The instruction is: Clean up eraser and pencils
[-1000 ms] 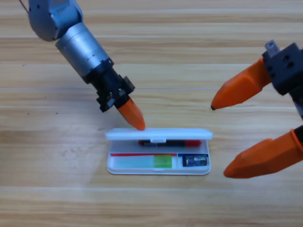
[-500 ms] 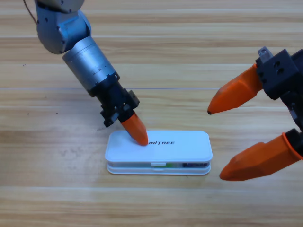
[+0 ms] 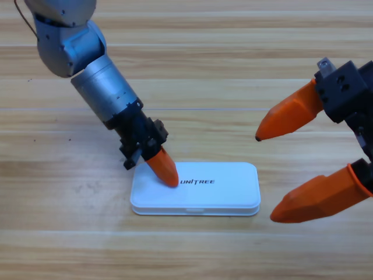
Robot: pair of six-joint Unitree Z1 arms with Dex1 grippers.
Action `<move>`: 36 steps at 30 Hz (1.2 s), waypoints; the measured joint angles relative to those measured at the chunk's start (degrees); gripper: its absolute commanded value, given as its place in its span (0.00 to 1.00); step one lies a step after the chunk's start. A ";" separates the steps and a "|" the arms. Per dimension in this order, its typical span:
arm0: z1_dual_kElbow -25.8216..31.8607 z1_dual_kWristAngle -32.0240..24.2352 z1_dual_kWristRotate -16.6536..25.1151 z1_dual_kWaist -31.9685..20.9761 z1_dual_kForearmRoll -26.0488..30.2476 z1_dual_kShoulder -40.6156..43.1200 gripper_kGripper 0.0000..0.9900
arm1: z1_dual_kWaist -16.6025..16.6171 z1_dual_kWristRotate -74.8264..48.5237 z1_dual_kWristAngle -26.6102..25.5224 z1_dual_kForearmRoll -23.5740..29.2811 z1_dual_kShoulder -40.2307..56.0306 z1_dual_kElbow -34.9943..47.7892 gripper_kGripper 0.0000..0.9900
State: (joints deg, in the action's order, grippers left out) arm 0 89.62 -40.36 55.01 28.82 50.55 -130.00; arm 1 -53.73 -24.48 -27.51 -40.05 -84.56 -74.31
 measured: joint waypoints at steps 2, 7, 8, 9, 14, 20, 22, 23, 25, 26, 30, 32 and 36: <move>-0.77 0.24 -0.21 0.11 -1.05 0.42 0.00 | 0.00 0.00 0.00 0.00 0.00 0.00 0.97; -3.01 0.88 -1.13 0.44 -3.72 1.67 0.00 | 0.00 0.00 0.00 0.00 -0.02 0.00 0.97; -3.06 1.16 -1.24 0.53 -3.83 1.80 0.00 | 0.00 0.00 0.00 0.00 -0.02 0.00 0.97; -3.06 1.62 -1.40 0.69 -3.83 2.02 0.00 | 0.00 0.00 0.00 0.00 -0.02 0.00 0.97; -3.53 5.21 -2.55 1.22 -2.18 5.81 0.00 | 0.00 0.00 0.00 0.00 -0.03 0.00 0.97; -4.41 9.99 -6.09 1.73 0.77 21.09 0.00 | 0.00 0.00 0.00 0.00 -0.18 -0.01 0.97; -5.44 11.09 -8.13 2.92 1.45 26.99 0.00 | 0.00 0.00 -0.01 0.00 -0.18 -0.01 0.97; -5.81 11.38 -8.69 3.81 1.54 29.44 0.00 | 0.00 0.00 -0.01 0.00 -0.18 -0.01 0.97; -6.61 11.60 -8.93 5.88 1.54 33.47 0.00 | 0.00 0.00 -0.01 0.00 -0.19 -0.01 0.97; -6.97 11.78 -8.93 6.85 1.54 34.83 0.00 | 0.00 0.00 -0.01 0.00 -0.19 -0.01 0.97; -8.36 13.09 -9.28 10.37 1.54 37.56 0.01 | 0.00 0.00 -0.01 0.00 -0.19 -0.01 0.97; -8.56 13.49 -9.84 12.11 1.54 37.72 0.44 | 0.00 0.00 -0.01 0.00 -0.19 -0.01 0.97; -9.41 13.85 -11.88 15.55 1.54 37.78 1.00 | 0.00 0.05 -0.01 0.00 -0.22 -0.02 0.97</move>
State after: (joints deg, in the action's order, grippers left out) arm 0 80.21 -26.52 43.13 44.38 52.09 -92.22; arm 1 -53.73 -24.43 -27.52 -40.05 -84.78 -74.33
